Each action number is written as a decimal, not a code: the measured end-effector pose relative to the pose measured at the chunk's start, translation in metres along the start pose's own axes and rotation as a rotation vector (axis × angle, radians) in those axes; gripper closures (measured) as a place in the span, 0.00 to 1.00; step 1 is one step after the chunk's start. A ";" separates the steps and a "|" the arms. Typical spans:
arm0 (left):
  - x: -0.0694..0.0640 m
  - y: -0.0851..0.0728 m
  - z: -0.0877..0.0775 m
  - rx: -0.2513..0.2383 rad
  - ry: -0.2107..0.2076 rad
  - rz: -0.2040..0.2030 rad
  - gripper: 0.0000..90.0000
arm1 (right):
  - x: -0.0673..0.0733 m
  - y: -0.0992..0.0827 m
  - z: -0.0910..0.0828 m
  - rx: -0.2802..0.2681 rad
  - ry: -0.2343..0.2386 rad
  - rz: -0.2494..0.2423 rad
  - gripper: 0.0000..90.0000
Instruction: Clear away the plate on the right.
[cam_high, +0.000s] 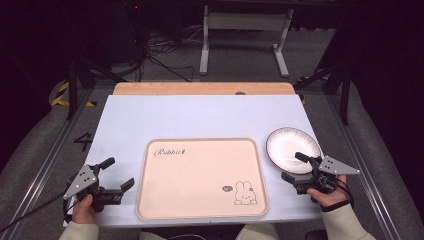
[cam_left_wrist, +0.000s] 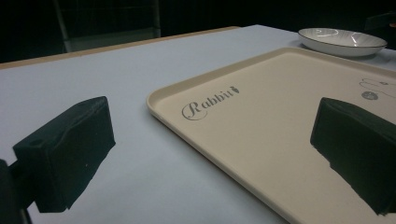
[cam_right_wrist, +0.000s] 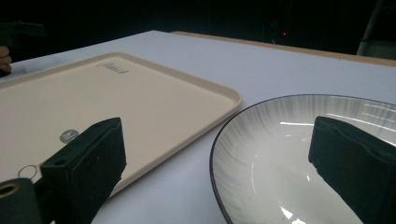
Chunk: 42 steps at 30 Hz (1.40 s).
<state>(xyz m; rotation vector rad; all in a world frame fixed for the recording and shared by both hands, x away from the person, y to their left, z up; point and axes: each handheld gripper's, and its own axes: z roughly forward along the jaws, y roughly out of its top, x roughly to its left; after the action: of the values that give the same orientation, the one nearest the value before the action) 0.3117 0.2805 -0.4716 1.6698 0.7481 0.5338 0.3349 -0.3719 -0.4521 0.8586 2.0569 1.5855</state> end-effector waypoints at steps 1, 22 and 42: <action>0.000 0.000 0.000 0.003 0.001 0.002 0.00 | 0.000 0.001 0.000 0.010 0.000 0.001 0.06; 0.000 0.000 0.001 -0.001 0.003 -0.005 0.00 | -0.020 0.031 -0.005 -0.007 -0.057 0.045 0.07; 0.000 0.000 0.001 0.004 0.003 0.006 0.00 | -0.050 0.045 -0.015 0.001 -0.136 0.120 0.08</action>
<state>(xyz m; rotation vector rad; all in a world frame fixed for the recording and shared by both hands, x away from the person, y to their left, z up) 0.3126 0.2802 -0.4714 1.6762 0.7471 0.5398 0.3718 -0.4098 -0.4076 1.0777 1.9442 1.5404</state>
